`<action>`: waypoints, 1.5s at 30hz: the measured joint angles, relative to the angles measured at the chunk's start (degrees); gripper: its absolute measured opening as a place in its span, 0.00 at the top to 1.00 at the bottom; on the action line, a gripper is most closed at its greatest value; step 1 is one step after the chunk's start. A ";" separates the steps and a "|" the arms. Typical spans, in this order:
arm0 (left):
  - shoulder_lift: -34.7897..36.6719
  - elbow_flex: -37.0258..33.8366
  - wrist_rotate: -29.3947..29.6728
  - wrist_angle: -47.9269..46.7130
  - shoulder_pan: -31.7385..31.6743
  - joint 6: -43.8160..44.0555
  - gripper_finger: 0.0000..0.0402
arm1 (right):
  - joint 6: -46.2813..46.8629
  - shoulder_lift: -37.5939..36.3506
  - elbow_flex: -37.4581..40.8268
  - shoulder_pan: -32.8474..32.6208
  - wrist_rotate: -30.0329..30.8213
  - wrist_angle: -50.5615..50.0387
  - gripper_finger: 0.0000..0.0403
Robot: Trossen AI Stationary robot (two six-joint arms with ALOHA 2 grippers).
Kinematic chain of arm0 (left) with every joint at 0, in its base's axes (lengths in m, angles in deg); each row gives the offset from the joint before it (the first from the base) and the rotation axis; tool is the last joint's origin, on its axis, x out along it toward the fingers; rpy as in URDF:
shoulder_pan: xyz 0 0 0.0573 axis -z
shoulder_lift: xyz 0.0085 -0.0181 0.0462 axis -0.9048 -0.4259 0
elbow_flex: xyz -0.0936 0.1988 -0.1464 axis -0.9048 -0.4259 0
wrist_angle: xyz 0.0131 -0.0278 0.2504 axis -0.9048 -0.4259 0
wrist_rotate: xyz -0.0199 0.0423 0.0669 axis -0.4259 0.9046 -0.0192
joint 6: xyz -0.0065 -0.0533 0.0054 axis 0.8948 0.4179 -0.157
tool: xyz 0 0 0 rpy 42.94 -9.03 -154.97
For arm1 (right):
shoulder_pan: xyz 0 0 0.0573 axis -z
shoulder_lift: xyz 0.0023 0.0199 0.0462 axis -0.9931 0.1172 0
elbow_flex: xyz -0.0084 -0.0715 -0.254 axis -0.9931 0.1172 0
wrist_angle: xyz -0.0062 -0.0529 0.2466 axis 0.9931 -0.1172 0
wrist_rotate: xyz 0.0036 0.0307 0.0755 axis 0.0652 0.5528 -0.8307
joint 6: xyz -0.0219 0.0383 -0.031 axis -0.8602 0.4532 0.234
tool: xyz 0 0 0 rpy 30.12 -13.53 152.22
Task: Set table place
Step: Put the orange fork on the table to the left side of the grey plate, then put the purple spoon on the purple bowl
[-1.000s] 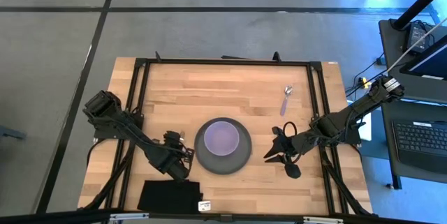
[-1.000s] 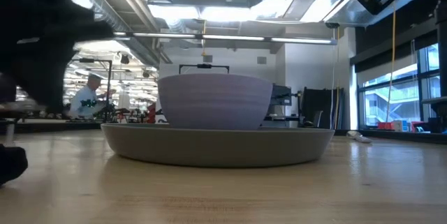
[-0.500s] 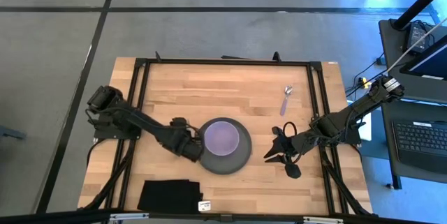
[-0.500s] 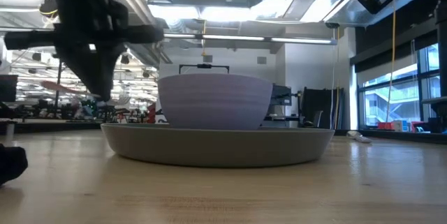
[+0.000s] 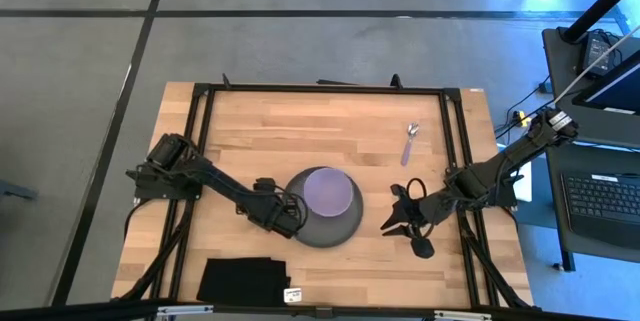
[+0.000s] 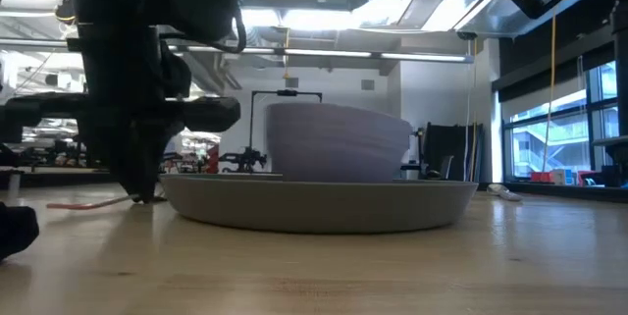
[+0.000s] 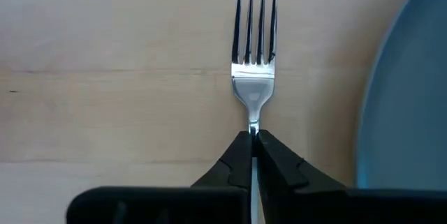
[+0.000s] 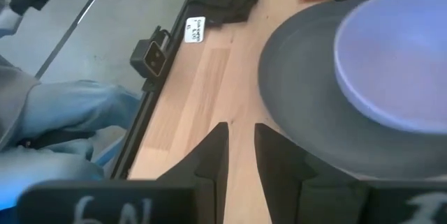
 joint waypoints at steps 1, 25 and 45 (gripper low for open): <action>-0.06 0.03 0.03 0.03 -0.07 0.34 0.98 | 0.14 0.00 0.00 -0.27 0.00 0.08 0.82; 13.39 -0.08 8.36 -0.88 2.07 -10.40 0.75 | 0.49 -0.31 -0.72 0.36 0.40 -7.14 0.82; 23.41 0.03 42.61 7.23 5.12 -36.46 0.84 | 20.91 -14.00 3.90 25.68 24.52 -27.36 0.82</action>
